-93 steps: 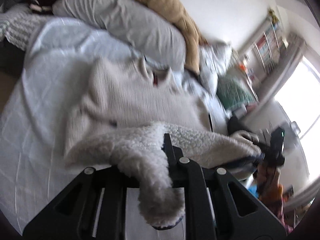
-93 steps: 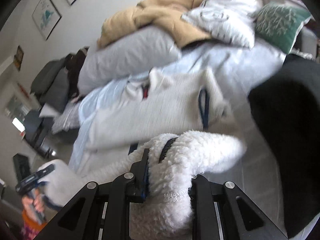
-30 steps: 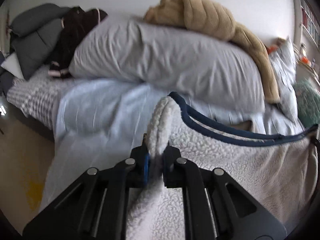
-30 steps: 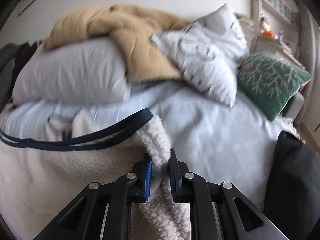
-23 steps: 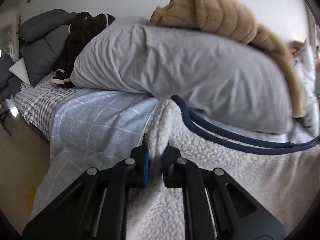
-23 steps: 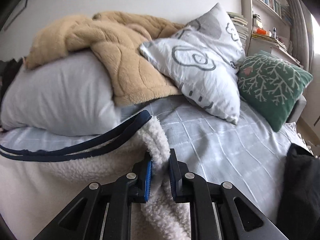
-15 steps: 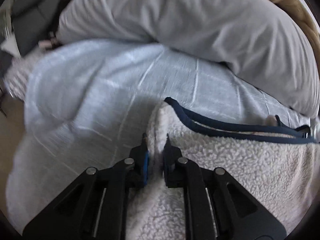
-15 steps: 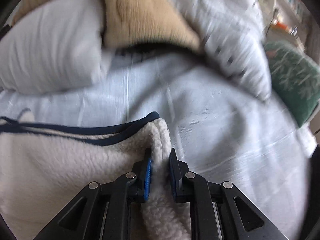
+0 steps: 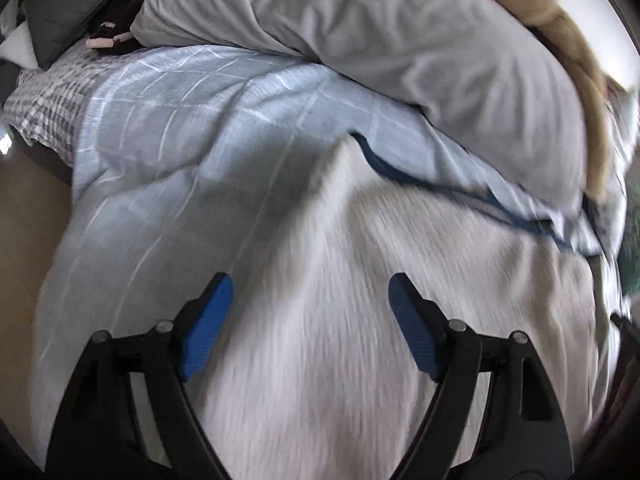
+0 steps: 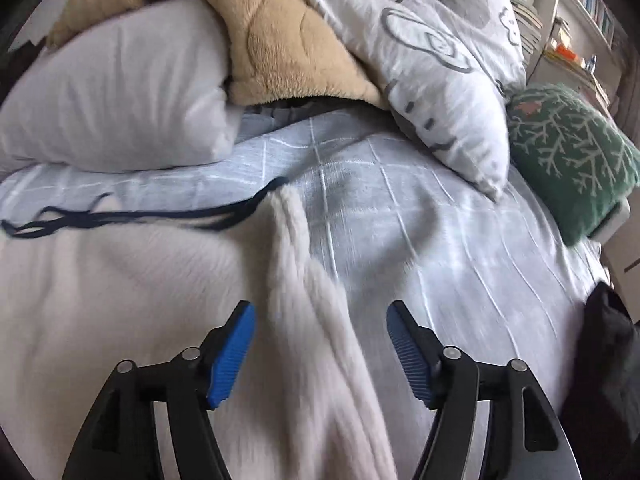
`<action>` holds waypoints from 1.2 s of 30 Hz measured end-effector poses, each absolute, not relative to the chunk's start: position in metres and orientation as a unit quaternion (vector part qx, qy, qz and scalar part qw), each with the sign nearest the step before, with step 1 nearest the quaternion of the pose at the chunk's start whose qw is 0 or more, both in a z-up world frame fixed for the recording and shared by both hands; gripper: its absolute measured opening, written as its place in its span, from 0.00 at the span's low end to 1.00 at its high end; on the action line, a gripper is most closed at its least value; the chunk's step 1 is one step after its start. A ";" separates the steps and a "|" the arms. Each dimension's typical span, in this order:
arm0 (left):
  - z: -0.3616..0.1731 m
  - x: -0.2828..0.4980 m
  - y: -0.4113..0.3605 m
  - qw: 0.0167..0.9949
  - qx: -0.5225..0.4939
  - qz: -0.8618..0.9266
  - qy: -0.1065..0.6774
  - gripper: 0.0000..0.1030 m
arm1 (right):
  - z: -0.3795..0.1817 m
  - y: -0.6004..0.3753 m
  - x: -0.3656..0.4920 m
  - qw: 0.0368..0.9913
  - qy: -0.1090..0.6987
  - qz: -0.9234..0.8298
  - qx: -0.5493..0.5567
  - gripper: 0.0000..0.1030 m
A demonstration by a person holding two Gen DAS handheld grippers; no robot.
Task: Fold large clothes
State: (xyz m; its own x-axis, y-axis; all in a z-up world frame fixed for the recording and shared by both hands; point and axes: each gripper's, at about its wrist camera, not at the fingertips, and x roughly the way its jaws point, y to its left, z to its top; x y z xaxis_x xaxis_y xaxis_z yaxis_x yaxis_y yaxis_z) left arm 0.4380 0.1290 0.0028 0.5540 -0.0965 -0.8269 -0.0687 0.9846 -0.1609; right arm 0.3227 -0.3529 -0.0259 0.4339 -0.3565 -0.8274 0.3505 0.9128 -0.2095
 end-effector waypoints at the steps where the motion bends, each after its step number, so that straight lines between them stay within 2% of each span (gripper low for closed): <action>1: 0.006 0.427 0.126 0.876 -0.086 -0.013 0.474 0.79 | -0.017 -0.350 0.309 0.848 0.488 -0.205 0.004 0.71; 6: 0.021 0.351 0.128 0.865 -0.097 -0.064 0.488 0.84 | 0.016 -0.333 0.244 0.856 0.473 -0.191 0.079 0.80; 10: 0.023 0.306 0.135 0.855 -0.134 -0.072 0.496 0.84 | 0.022 -0.317 0.186 0.857 0.464 -0.162 0.158 0.81; 14: 0.014 0.282 0.142 0.840 -0.177 -0.070 0.508 0.84 | 0.021 -0.295 0.151 0.862 0.452 -0.146 0.178 0.81; 23: -0.039 0.281 0.158 0.800 -0.302 -0.057 0.515 0.84 | -0.028 -0.271 0.135 0.822 0.485 -0.140 0.262 0.82; 30: -0.072 0.305 0.166 0.771 -0.426 -0.052 0.471 0.84 | -0.057 -0.293 0.147 0.827 0.434 -0.212 0.286 0.82; 32: -0.087 0.311 0.164 0.757 -0.453 -0.058 0.467 0.78 | -0.067 -0.302 0.149 0.823 0.415 -0.221 0.319 0.82; 35: -0.100 0.316 0.165 0.753 -0.484 -0.071 0.441 0.60 | -0.079 -0.313 0.153 0.818 0.388 -0.226 0.361 0.81; 36: -0.102 0.316 0.166 0.750 -0.492 -0.071 0.436 0.56 | -0.081 -0.315 0.154 0.818 0.383 -0.225 0.366 0.73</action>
State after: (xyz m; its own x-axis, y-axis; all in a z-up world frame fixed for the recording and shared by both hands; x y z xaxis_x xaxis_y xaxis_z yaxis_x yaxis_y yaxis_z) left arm 0.3158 0.1660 -0.1017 0.6089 -0.5361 -0.5846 -0.3223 0.5062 -0.7999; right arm 0.1543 -0.3154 -0.0809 0.6050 -0.0883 -0.7913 0.6486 0.6311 0.4255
